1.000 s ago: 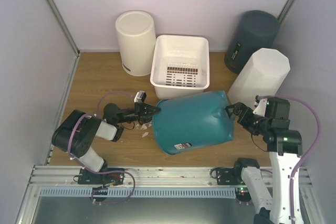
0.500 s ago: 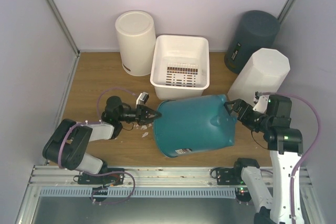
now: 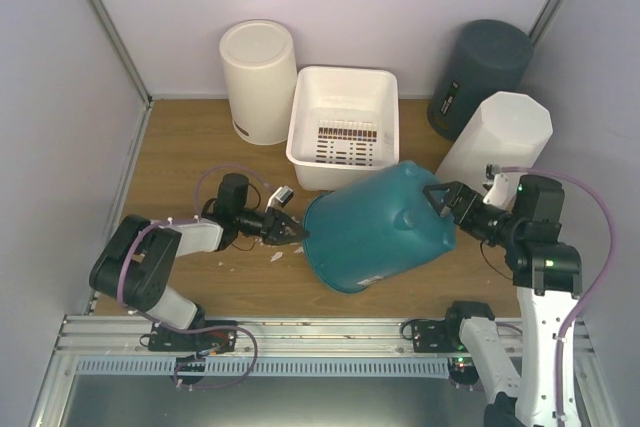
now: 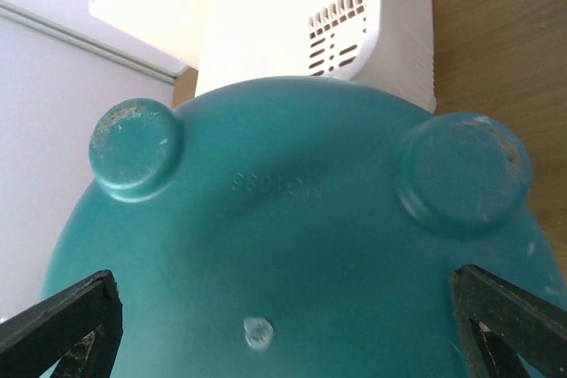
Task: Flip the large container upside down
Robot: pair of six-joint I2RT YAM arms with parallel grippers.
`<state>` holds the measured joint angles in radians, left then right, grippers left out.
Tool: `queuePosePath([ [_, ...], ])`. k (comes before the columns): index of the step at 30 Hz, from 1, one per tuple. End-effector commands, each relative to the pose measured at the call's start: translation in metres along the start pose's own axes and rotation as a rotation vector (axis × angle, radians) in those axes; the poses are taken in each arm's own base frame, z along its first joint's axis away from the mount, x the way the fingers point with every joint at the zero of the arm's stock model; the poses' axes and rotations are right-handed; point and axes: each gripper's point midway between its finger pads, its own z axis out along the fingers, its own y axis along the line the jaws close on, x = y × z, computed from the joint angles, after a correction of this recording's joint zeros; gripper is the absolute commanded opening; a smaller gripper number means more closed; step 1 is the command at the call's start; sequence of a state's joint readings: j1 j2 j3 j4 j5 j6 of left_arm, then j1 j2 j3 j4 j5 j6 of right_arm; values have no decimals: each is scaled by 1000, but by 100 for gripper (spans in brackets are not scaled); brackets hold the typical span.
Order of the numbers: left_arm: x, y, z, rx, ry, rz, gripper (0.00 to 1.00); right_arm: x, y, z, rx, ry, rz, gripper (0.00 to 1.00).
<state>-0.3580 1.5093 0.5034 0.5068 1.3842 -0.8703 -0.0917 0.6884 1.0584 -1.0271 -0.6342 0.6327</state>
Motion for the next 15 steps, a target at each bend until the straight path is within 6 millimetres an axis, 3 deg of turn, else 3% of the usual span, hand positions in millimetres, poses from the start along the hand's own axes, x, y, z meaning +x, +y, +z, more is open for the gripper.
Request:
queuePosePath([
  [1,3,42,0,-117,-20,-76,15,11,10,1,-59,67,8,100],
  [11,3,51,1,-137,24,-79,30,17,15,-1,-91,87,-9,100],
  [15,-2,55,-6,-185,8,-72,43,27,13,0,-113,103,-6,100],
])
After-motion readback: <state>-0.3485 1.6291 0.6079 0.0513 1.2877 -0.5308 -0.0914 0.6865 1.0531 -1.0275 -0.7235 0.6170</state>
